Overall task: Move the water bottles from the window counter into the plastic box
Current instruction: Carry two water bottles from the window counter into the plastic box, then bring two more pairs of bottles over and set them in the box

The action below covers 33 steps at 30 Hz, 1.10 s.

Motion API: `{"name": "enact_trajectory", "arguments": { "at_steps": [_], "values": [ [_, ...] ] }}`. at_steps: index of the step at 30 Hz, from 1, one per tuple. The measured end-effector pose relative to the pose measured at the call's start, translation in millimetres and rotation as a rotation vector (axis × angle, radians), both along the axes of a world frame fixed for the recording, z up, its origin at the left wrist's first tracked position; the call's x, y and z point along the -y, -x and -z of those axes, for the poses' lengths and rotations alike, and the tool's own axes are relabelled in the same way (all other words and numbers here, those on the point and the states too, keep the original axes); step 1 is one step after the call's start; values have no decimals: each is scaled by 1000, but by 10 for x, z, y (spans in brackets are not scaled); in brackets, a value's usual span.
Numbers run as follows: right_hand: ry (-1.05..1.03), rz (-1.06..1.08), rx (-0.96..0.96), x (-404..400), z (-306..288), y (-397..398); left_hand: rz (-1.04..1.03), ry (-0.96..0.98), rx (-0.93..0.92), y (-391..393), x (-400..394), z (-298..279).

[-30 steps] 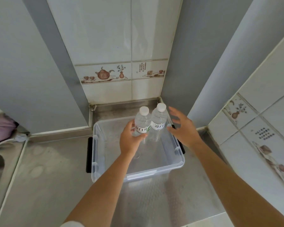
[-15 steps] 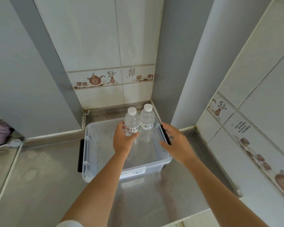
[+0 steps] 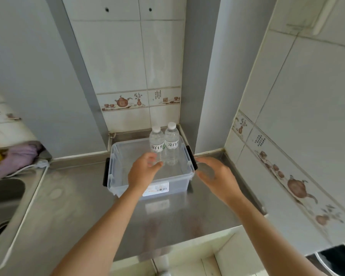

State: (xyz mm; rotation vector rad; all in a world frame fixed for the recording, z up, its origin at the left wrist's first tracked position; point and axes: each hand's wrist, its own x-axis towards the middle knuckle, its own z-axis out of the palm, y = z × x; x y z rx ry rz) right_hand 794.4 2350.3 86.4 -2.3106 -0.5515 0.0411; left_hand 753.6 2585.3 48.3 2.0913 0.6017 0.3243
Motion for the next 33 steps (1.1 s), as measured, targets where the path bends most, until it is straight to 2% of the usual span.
{"name": "enact_trajectory", "arguments": {
  "at_steps": [3, 8, 14, 19, 24, 28, 33],
  "values": [
    [-2, 26, 66, 176, -176, 310, 124, -126, -46, 351, 220, -304],
    [4, 136, 93, 492, -399, 903, 214, -203, 68, 952, 538, -658],
    [79, 270, 180, 692, -511, 1748, 282, -184, 151, 1538, 746, -728],
    [134, 404, 141, 782, -522, 2479, 454, -437, 214, 1910, 881, -800],
    [308, 565, 220, 1019, -477, 3073, 631, -664, 271, 2094, 1191, -814],
    [360, 749, 196, 1392, -432, 3584, 793, -750, 313, 2290, 1672, -822],
    [381, 946, 129, 1982, -365, 4200, 990, -731, 318, 2525, 2432, -779]
  ]
}}
